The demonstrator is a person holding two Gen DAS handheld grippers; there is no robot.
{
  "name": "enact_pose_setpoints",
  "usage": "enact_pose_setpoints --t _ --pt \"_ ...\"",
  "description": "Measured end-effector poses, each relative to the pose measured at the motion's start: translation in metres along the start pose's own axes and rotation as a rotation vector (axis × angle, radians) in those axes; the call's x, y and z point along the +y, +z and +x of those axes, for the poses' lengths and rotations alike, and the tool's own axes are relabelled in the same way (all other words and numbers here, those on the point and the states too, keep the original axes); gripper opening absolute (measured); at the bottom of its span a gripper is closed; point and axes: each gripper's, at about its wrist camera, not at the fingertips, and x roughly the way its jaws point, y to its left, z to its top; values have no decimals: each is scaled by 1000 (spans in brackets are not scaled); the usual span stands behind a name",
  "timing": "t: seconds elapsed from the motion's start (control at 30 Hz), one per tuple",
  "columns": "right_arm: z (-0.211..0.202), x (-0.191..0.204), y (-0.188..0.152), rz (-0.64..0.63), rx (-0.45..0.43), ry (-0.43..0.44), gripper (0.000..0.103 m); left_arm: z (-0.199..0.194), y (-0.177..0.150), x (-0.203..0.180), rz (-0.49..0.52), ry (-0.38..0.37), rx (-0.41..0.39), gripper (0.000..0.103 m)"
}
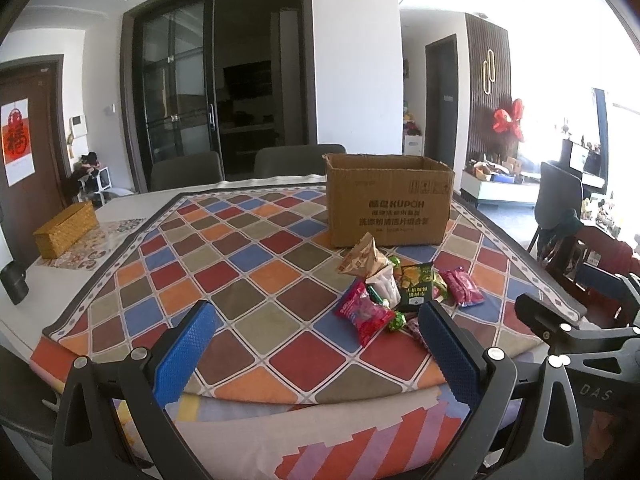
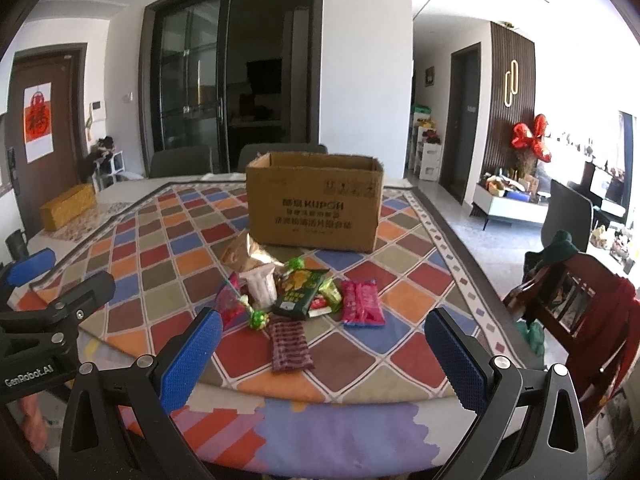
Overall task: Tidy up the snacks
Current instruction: 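Grasp the maroon striped wafer bar with the right tool while the left tool grasps the pink candy bag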
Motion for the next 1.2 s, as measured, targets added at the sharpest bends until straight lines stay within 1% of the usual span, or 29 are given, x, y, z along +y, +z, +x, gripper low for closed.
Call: enact_pose_setpoints --t 0.1,0.17,0.27,0.43,0.5,0.63,0.8,0.9,1.03,1.2 --pt "12 0 -1 1 28 12 102 12 -5 1 4 -17 14 99" --pt "20 3 -3 -18 29 -2 102 21 -7 3 5 -29 26 98" --pt "34 7 -5 -37 51 10 102 37 -9 5 6 -57 47 96" --pt "62 11 -10 -40 113 36 101 62 -15 4 17 -105 71 93" --pt "74 11 -13 -39 135 45 100 73 -18 3 39 -118 76 92" --pt "92 13 -18 -43 173 51 96 90 -26 -3 99 -144 89 87" --pt "113 16 -25 -49 222 69 92 112 -38 -8 146 -187 143 86" --pt "122 19 -29 -55 246 73 90 123 -43 -11 168 -199 163 85" --pt "133 21 -33 -60 284 82 85 134 -48 -17 216 -210 170 84" --pt "142 21 -38 -63 317 100 80 143 -53 -23 301 -238 166 83"
